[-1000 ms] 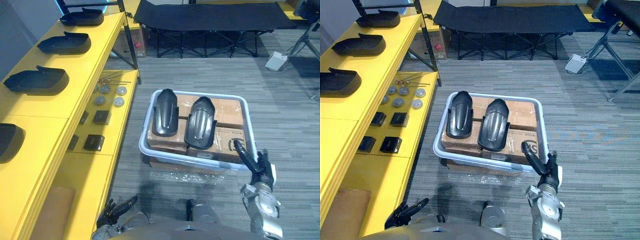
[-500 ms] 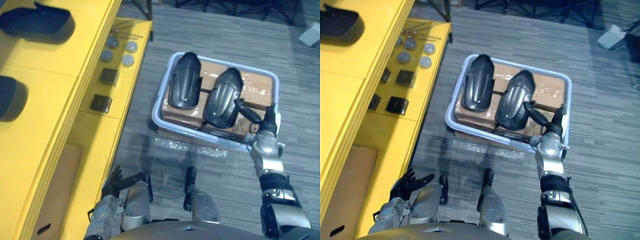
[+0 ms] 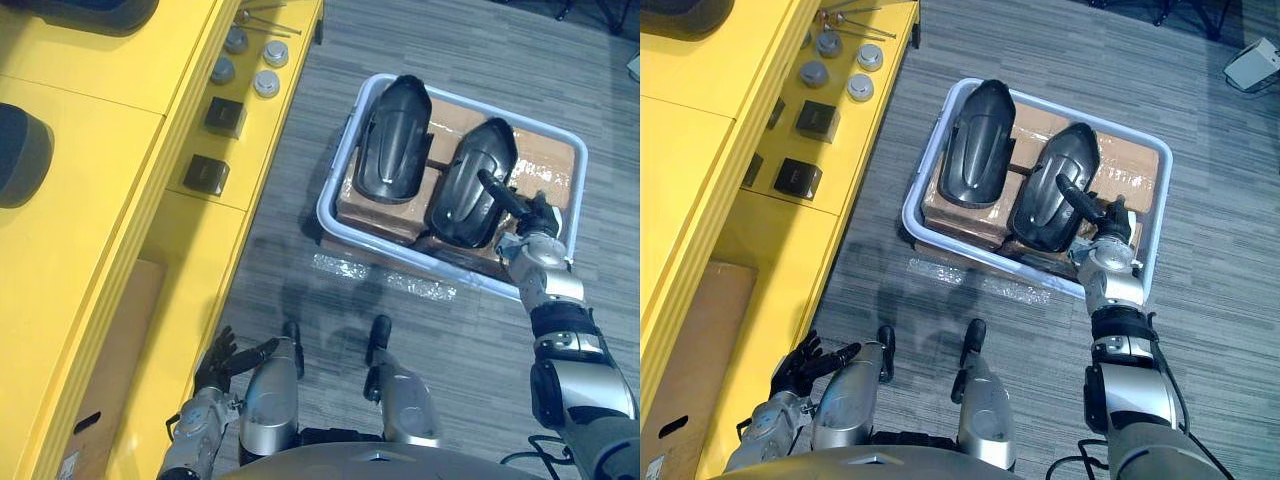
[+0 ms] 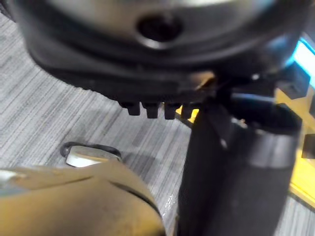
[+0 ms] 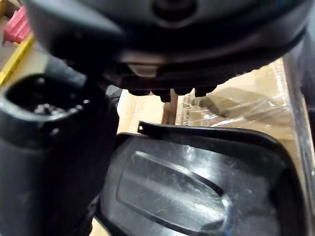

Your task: Walk over and take three plastic housings, then place them on the shelf

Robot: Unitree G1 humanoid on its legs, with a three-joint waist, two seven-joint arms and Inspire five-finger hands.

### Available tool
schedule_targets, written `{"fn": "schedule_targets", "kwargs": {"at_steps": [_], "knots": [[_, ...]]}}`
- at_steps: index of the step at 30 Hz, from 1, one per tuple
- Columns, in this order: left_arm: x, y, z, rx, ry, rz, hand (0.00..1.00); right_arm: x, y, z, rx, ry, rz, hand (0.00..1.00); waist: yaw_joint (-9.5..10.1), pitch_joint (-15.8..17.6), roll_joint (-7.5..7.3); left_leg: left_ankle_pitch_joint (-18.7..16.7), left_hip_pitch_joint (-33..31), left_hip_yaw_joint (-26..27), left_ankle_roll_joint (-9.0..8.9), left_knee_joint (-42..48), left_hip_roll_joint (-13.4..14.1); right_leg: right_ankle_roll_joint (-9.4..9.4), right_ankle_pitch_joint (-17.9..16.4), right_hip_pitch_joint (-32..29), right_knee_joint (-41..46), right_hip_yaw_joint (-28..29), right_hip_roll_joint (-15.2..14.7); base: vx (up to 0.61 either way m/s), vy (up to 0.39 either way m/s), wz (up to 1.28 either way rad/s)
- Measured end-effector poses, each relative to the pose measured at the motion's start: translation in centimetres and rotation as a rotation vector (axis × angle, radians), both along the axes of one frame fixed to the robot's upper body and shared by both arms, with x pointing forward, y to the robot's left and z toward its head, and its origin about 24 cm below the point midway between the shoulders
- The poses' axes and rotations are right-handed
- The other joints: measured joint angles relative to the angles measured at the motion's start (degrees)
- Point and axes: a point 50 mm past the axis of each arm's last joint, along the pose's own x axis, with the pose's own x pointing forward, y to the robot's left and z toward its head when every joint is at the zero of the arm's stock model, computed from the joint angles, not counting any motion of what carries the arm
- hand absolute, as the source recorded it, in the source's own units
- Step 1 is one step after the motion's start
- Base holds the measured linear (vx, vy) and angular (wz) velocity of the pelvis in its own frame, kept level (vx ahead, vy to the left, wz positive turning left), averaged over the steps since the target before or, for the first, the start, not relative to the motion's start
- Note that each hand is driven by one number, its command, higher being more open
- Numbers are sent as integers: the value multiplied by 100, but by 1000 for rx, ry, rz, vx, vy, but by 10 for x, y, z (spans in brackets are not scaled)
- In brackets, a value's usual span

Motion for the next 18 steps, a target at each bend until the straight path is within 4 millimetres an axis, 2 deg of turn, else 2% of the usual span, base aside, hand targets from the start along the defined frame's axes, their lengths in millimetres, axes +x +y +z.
{"fn": "schedule_targets", "kwargs": {"at_steps": [2, 6, 13, 18], "knots": [[0, 0, 0, -2, 1, -1, 100, -3, -7, -3, -3, 35, -20, 100, 80, 8, 7, -12, -25, -6, 13, 61, -2, 1, 0, -9, 31, -6, -8, -61, 34, 2], [1, -1, 0, -2, -4, -4, 100, -1, -16, 4, 26, 52, -47, 100, 109, 42, 64, -33, -65, -37, 29, 150, -5, -6, -8, -20, 99, -29, -20, -57, 28, 4], [4, -6, 0, -29, -18, 2, 100, 4, -26, 24, -17, 51, -114, 100, 137, 114, 196, -48, -239, -60, 38, 262, 3, 21, 9, -138, 132, -64, -31, -46, 19, 1], [3, -7, -1, -48, -27, 19, 100, 2, -35, 37, -205, 81, -203, 100, 108, 131, 251, -45, -332, -58, 40, 280, 6, 38, 23, -232, 129, -66, -29, 0, 0, 0]]}}
